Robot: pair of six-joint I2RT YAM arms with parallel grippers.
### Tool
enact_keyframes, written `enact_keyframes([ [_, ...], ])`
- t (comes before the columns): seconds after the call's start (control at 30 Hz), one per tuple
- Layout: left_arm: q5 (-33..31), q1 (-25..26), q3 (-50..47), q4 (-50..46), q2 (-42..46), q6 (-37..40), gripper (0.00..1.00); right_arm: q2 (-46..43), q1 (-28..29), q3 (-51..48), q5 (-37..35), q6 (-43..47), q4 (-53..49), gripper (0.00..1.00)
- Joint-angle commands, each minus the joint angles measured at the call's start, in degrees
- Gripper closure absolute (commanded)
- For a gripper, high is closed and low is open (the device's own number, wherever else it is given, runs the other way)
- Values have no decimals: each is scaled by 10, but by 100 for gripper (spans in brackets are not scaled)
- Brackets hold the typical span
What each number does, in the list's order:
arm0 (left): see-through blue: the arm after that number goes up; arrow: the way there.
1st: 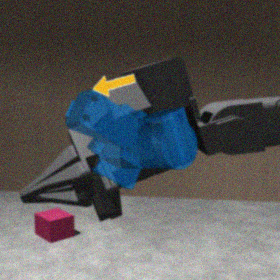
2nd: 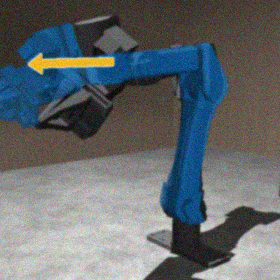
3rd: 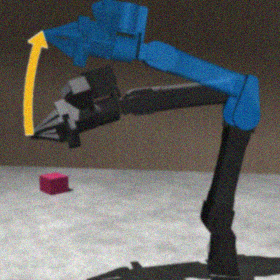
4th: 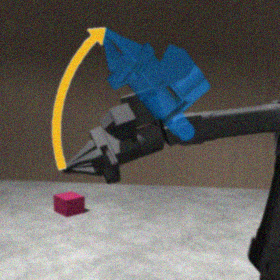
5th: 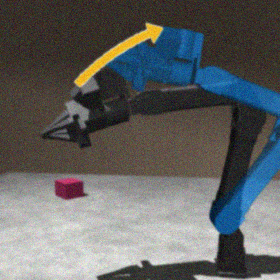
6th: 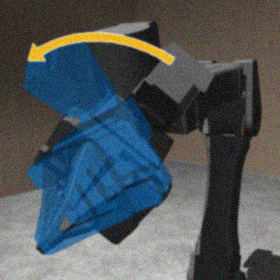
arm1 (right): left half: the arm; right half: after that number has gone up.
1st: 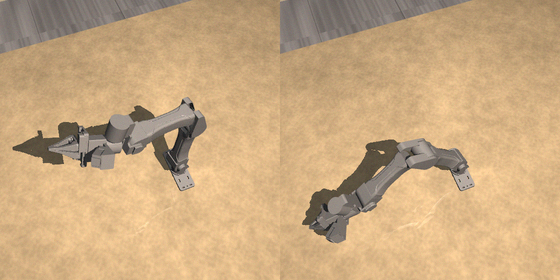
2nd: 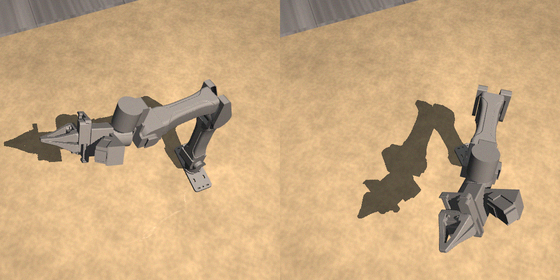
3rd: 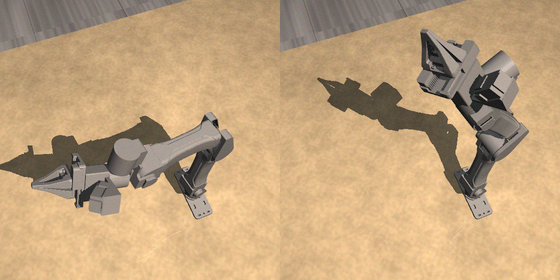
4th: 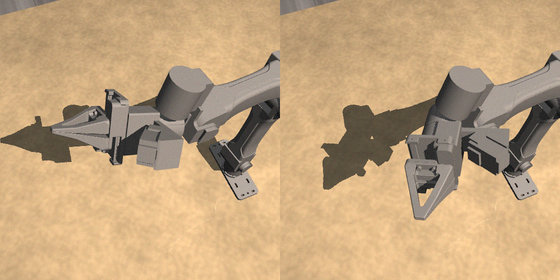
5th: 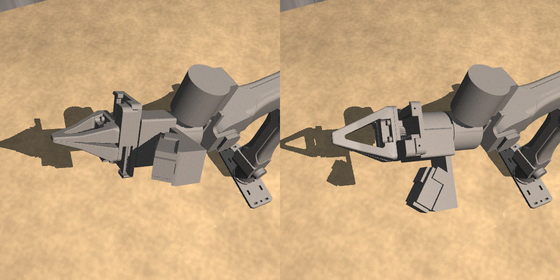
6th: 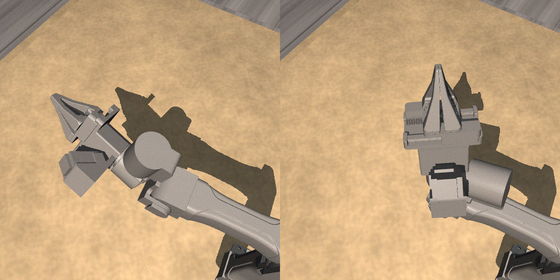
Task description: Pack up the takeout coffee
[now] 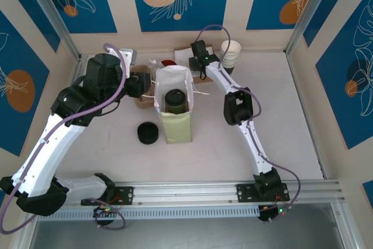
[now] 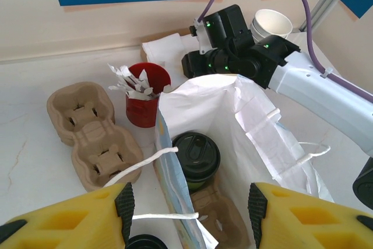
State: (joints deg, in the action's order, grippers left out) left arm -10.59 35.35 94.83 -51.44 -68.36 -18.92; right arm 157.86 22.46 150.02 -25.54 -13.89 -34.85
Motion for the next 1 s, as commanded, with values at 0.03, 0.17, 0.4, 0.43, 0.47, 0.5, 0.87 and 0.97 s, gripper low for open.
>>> enact_keyframes([
  [0.03,-7,-7,-5,1,5,7,44,4,-2,32,2,-4,-13,69],
  [0.17,-3,-7,-4,-3,1,5,44,-9,-3,36,16,-11,-17,71],
  [0.4,-14,-7,-2,-10,1,2,44,-43,-6,36,20,-10,-22,85],
  [0.43,-15,-7,-2,-11,1,2,44,-49,-7,36,21,-12,-23,87],
  [0.47,-16,-7,-2,-11,1,2,44,-54,-7,36,23,-12,-23,89],
  [0.5,-16,-7,-2,-11,1,2,44,-59,-7,36,24,-11,-24,91],
  [0.87,-14,-6,-11,-5,0,1,43,-174,1,38,46,-23,-60,100],
  [0.97,-21,-7,-16,-5,-4,2,43,-213,8,41,47,-25,-83,100],
])
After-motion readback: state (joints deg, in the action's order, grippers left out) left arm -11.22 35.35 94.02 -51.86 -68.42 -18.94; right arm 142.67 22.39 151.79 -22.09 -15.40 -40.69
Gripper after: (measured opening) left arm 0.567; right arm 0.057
